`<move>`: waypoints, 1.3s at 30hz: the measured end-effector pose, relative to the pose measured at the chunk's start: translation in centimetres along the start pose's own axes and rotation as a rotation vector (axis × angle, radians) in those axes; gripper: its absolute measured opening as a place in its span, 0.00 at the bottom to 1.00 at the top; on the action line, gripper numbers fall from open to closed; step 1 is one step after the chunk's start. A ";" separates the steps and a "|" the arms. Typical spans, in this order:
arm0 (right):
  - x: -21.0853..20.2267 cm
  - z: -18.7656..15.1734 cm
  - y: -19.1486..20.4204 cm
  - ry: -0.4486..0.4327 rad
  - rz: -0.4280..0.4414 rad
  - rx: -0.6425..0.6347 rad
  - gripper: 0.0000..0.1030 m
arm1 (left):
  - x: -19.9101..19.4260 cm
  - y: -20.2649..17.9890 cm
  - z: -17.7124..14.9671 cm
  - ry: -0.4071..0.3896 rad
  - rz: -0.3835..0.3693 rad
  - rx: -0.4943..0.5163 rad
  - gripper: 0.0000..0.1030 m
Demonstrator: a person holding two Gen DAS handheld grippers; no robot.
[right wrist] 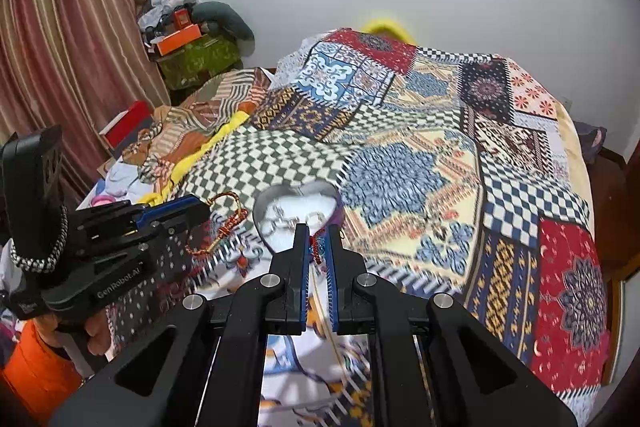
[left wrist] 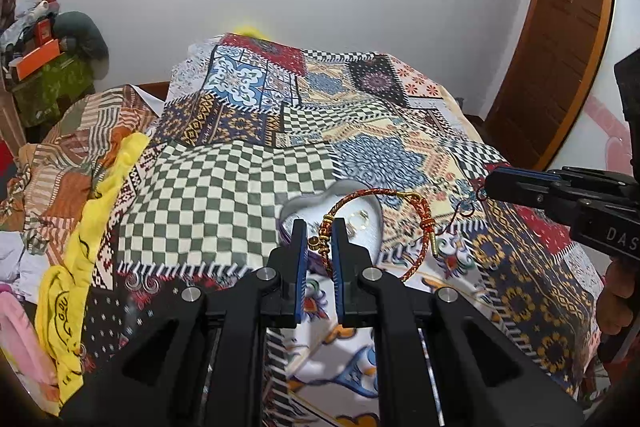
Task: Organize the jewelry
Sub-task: 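Carry the beaded bracelet with the left gripper and lower it into the tin, then open the left gripper and withdraw it from the heart tin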
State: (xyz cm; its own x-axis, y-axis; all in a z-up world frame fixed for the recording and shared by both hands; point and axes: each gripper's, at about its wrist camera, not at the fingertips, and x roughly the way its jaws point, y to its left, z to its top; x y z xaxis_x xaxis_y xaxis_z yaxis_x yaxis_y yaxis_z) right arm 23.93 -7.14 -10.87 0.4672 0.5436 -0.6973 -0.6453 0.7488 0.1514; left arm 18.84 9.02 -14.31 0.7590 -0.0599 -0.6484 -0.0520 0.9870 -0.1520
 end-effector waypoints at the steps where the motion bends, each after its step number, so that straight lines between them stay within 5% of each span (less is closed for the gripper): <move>1: 0.4 0.4 0.2 0.000 0.004 -0.004 0.06 | 0.2 0.1 0.2 0.000 0.005 0.000 0.10; 13: 3.8 3.7 1.0 0.011 0.015 -0.005 0.07 | 5.0 1.1 1.2 0.059 0.039 0.023 0.10; 24: 9.6 3.8 -0.2 0.170 -0.018 0.032 0.07 | 8.9 1.5 0.8 0.135 0.049 0.031 0.10; 36: 11.2 2.8 -1.0 0.280 0.017 0.082 0.07 | 9.3 1.5 0.7 0.161 0.023 0.019 0.10; 39: 10.5 2.9 -0.9 0.269 0.010 0.073 0.17 | 8.7 1.5 0.8 0.152 0.022 0.012 0.10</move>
State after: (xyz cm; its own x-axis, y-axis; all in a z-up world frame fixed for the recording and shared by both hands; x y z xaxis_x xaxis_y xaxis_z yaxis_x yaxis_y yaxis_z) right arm 31.16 -0.99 -16.25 0.2769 0.4384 -0.8551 -0.5994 0.7743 0.2029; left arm 25.86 10.13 -19.55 0.6508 -0.0593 -0.7570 -0.0589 0.9900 -0.1282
